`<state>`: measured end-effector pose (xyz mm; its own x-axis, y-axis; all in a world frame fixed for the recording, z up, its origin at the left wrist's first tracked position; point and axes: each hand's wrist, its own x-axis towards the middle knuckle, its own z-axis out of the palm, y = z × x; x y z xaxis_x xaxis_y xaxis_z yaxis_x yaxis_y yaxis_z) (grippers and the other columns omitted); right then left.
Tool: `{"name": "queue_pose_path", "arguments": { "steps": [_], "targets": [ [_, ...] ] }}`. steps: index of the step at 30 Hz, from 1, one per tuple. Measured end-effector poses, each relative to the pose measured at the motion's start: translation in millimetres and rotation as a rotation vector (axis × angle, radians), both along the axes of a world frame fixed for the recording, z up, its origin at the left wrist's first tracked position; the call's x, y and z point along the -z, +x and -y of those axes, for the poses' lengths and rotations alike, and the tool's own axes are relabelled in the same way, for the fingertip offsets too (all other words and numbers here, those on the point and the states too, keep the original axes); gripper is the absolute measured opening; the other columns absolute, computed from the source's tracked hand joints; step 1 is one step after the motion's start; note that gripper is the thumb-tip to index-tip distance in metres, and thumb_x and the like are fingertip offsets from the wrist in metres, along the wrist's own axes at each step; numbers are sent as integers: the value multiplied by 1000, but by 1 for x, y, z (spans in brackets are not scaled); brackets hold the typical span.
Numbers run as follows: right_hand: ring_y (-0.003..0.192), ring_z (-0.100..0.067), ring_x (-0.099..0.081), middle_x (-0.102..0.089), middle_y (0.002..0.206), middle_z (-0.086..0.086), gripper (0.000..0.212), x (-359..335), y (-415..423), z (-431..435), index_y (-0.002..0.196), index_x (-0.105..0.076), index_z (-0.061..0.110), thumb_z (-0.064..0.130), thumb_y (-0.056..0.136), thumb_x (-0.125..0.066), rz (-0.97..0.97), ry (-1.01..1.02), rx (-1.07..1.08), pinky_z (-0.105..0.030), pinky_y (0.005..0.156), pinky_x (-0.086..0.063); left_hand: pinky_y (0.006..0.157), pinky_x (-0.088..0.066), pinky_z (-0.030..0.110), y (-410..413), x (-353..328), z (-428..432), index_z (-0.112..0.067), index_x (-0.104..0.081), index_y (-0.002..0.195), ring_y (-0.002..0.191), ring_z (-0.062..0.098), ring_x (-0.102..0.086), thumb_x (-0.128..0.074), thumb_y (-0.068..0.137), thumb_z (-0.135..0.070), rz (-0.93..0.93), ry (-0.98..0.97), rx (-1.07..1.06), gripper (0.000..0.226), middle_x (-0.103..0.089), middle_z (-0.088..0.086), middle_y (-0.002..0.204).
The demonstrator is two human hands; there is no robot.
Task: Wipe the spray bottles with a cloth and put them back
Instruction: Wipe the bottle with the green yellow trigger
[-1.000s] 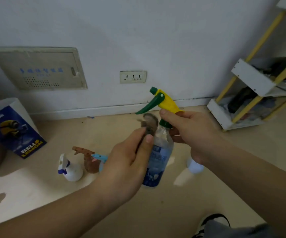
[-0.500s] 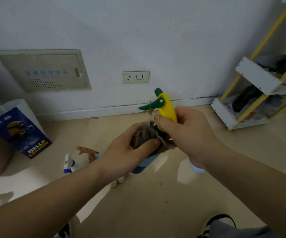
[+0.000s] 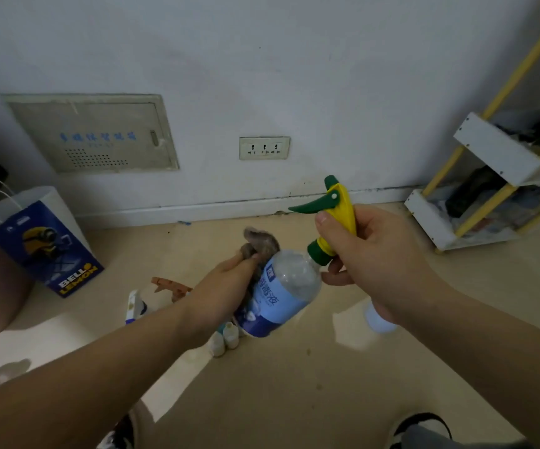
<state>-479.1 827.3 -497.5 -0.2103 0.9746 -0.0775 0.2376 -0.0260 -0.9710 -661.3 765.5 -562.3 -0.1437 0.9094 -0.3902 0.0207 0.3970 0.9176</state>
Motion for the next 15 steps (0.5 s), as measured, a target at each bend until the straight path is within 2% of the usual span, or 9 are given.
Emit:
{"name": "queue_pose_path", "arguments": {
  "steps": [2, 4, 6, 7, 8, 10, 13, 14, 15],
  "targets": [
    [56, -12, -55, -56, 84, -34, 39, 0, 1, 0, 90, -59, -10, 27, 97, -66, 11, 5, 3, -35, 55, -61, 77, -50, 21, 6, -2, 2, -29, -65, 119, 88, -1, -69, -36, 110, -44, -115, -15, -48, 34, -74, -10, 104],
    [58, -14, -56, -57, 84, -33, 37, 3, -1, 2, 90, -61, -7, 29, 97, -66, 23, 10, 22, -42, 55, -63, 84, -48, 31, 23, -8, 10, -33, -59, 115, 98, 7, -63, -32, 109, -48, -427, 250, 20, 31, -68, -7, 113],
    [60, -26, -58, -60, 83, -32, 31, 6, -5, 5, 90, -67, 0, 30, 97, -67, 17, 16, 20, -55, 60, -62, 87, -46, 31, 37, -12, 21, -32, -56, 117, 103, 10, -56, -37, 105, -46, -761, 587, 140, 26, -58, -11, 116],
    [63, -33, -61, -64, 83, -31, 28, 6, -7, 7, 91, -70, 4, 30, 98, -66, 5, 11, 5, -57, 63, -62, 88, -46, 30, 36, -11, 21, -31, -56, 120, 106, 11, -54, -41, 103, -44, -832, 680, 177, 26, -55, -11, 119],
    [67, -38, -64, -67, 82, -28, 25, 5, -10, 8, 90, -72, 8, 31, 98, -66, -4, 7, -13, -58, 65, -62, 88, -47, 31, 29, -8, 18, -31, -56, 122, 107, 12, -54, -43, 101, -44, -825, 709, 213, 27, -55, -12, 120],
    [64, -33, -61, -63, 76, -25, 26, 2, -10, 8, 83, -71, 10, 31, 98, -66, 4, 19, -18, -56, 65, -63, 89, -50, 34, 11, 0, 10, -37, -55, 121, 106, 9, -59, -40, 105, -46, -610, 601, 247, 24, -60, -15, 117],
    [65, -21, -55, -54, 86, -34, 39, 0, -3, -2, 89, -59, -6, 31, 99, -64, 16, 26, 58, -46, 59, -64, 90, -52, 30, 3, 3, 1, -37, -60, 110, 104, 8, -65, -31, 109, -51, -179, 199, 8, 32, -68, -12, 107],
    [66, -19, -57, -58, 89, -31, 39, 1, -1, -5, 90, -59, -5, 33, 99, -64, 14, 12, 83, -40, 58, -64, 86, -51, 28, 7, 2, 1, -34, -60, 104, 99, 8, -65, -30, 109, -50, -164, 106, -44, 35, -67, -11, 102],
    [67, -18, -59, -61, 91, -28, 37, 3, 1, -7, 89, -60, -2, 34, 99, -63, 12, -5, 101, -35, 58, -63, 85, -52, 30, 14, 1, 4, -32, -60, 103, 96, 9, -64, -28, 108, -50, -269, 78, -35, 38, -66, -8, 100]
  ]
}}
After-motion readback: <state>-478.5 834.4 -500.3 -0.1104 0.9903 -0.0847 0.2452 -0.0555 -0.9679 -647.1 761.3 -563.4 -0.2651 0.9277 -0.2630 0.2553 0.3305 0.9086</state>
